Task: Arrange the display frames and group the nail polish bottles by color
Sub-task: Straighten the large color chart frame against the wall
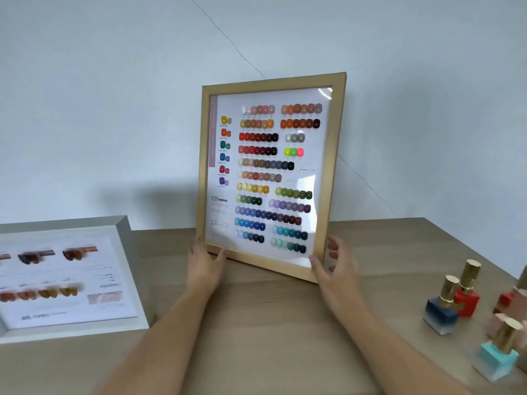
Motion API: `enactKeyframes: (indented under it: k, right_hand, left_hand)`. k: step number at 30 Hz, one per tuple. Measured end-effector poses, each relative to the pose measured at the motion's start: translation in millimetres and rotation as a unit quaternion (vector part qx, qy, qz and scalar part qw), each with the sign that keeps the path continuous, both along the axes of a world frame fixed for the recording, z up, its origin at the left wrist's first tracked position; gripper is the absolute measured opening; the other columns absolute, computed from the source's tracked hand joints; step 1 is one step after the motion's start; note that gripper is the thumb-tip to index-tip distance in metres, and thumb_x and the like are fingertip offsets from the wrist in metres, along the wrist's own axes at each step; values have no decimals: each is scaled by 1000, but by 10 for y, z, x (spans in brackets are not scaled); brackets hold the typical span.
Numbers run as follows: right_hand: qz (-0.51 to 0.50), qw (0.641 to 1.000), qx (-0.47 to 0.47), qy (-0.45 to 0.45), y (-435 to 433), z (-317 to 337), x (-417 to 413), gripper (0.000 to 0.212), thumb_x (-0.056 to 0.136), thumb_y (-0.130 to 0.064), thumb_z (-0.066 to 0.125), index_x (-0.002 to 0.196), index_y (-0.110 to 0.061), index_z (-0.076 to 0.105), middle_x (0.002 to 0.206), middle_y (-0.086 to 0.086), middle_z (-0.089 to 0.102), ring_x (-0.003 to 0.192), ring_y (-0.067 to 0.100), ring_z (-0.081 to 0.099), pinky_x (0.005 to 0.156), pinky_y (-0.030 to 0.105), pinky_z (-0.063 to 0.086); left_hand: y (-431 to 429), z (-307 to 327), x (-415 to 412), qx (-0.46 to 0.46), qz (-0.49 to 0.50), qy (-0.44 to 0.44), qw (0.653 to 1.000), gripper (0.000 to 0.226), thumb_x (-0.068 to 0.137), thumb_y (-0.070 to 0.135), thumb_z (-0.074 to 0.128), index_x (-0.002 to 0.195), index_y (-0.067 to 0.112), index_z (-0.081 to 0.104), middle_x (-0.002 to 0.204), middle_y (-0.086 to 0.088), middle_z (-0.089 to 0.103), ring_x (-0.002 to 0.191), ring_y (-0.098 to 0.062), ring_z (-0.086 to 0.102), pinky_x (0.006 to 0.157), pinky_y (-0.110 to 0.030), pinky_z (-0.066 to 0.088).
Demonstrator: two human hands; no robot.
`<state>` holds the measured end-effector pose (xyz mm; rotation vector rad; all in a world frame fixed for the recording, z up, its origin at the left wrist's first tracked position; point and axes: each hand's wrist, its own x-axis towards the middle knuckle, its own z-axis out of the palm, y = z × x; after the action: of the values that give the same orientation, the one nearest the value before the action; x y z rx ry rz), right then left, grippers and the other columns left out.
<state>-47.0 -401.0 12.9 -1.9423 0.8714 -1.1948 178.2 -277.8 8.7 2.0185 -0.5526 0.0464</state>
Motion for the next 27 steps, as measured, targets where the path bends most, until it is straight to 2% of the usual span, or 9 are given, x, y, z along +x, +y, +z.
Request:
enactKeyframes:
  k: [2,4,6,9,15,18,21,24,27]
  right_hand:
    - [0,1000,-1,4,-21,-44,54,54,81,-30,68,128,-24,42,115,-4,50,97,4,48,86,31,48]
    - [-6,1000,0,11,-84,-69,102,52,81,-28,68,127,-24,43,110,-5,51,87,0,48,76,25,44]
    - [-8,1000,-3,21,-155,-89,148,50,83,-25,66,127,-22,44,105,-4,51,84,2,48,73,23,39]
    - [-16,1000,-8,12,-263,-104,194,47,85,-19,64,128,-19,45,105,0,52,88,11,49,76,26,38]
    - [-49,998,-14,28,-478,-116,282,47,89,-17,57,134,-19,42,106,1,51,90,16,48,78,28,37]
    - [-80,996,-20,35,-547,-134,324,47,89,-15,57,134,-16,44,101,0,46,89,16,45,79,26,34]
    - [-95,994,-22,41,-628,-135,367,44,89,-11,56,132,-10,45,106,9,53,90,19,46,79,26,33]
    - [-104,993,-30,44,-746,-100,416,44,89,-9,54,132,-6,44,115,19,55,103,32,51,84,32,39]
    - [-88,995,-15,46,-843,-82,481,50,92,-14,51,139,-9,37,123,17,53,114,32,49,94,38,40]
  left_hand:
    - [-53,-33,69,-9,0,3,1000,78,84,35,64,144,10,20,149,-10,33,135,-29,33,106,-44,32]
    - [-106,-19,156,-28,5,16,999,78,84,38,63,144,11,20,149,-9,32,135,-27,33,107,-44,32]
    - [-144,0,254,-69,23,42,997,78,84,40,61,144,11,21,150,-9,32,135,-28,35,108,-43,32]
    - [-202,8,359,-90,37,53,994,70,87,38,58,143,13,23,149,-8,34,133,-28,37,107,-41,32]
    - [-206,-13,452,-109,32,49,992,43,91,19,54,132,13,43,132,-10,54,119,-29,51,98,-33,37]
    - [-170,-26,449,-115,28,23,993,41,90,12,52,131,12,46,129,-10,58,117,-27,53,96,-30,38]
    - [-173,-29,420,-86,35,-2,996,37,88,11,52,126,12,52,123,-8,62,114,-28,55,95,-31,41]
    - [-185,-40,374,-97,27,-21,995,29,86,6,52,114,14,57,112,-7,66,106,-28,58,86,-27,41]
    - [-194,-46,340,-105,36,-24,994,30,86,6,52,115,12,56,113,-9,65,107,-29,58,90,-31,43]
